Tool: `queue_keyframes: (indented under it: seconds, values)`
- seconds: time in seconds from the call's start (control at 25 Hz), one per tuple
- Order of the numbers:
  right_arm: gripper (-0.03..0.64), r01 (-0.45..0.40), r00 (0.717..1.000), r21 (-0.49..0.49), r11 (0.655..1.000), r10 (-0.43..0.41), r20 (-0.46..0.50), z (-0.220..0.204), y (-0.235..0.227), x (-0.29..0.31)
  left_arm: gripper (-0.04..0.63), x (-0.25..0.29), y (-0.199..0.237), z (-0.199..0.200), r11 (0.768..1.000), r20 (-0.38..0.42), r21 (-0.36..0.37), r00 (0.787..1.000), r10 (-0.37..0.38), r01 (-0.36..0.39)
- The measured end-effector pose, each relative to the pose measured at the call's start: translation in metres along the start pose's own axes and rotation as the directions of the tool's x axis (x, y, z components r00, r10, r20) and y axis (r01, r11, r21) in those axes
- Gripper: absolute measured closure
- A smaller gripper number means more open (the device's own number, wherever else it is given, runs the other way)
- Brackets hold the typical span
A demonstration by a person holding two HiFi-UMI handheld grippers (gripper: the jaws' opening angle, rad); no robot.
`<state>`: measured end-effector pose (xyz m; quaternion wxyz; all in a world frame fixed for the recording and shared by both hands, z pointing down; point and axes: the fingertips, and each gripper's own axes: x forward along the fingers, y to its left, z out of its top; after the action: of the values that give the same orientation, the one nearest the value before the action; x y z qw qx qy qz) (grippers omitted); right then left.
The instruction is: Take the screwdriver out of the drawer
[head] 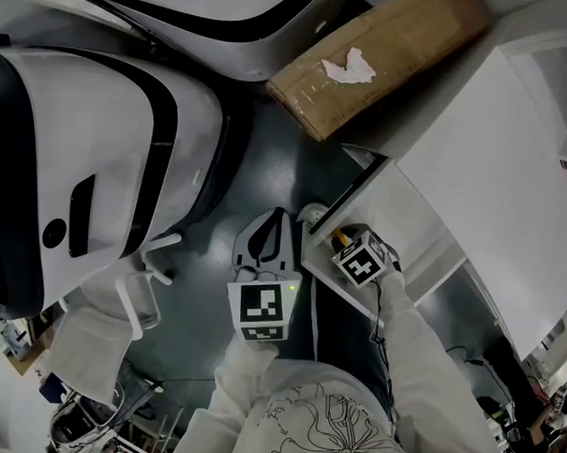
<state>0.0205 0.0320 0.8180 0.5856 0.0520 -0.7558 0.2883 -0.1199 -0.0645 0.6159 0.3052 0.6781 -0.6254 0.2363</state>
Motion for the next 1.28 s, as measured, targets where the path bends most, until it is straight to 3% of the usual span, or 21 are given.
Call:
queue_keyframes:
  seconds: [0.36, 0.6, 0.96, 1.28]
  values:
    - [0.543, 0.031, 0.998, -0.008, 0.999, -0.031, -0.050, -0.001, -0.003, 0.002, 0.588, -0.004, -0.002, -0.003, 1.000, 0.001, -0.009, 1.000, 0.010, -0.010]
    - [0.550, 0.008, 1.000, 0.050, 0.999, -0.007, -0.021, -0.007, -0.006, -0.007, 0.588, -0.009, -0.006, -0.002, 1.000, 0.011, -0.013, 1.000, 0.011, -0.010]
    - [0.551, 0.060, 0.988, 0.207, 0.976, -0.088, 0.128, -0.017, -0.018, -0.061, 0.588, -0.024, -0.021, 0.025, 1.000, 0.069, 0.010, 0.998, -0.013, 0.012]
    - [0.551, 0.137, 0.929, 0.326, 0.935, -0.235, 0.285, -0.006, -0.030, -0.135, 0.589, -0.038, -0.046, 0.068, 0.996, 0.152, 0.065, 0.986, -0.064, 0.055]
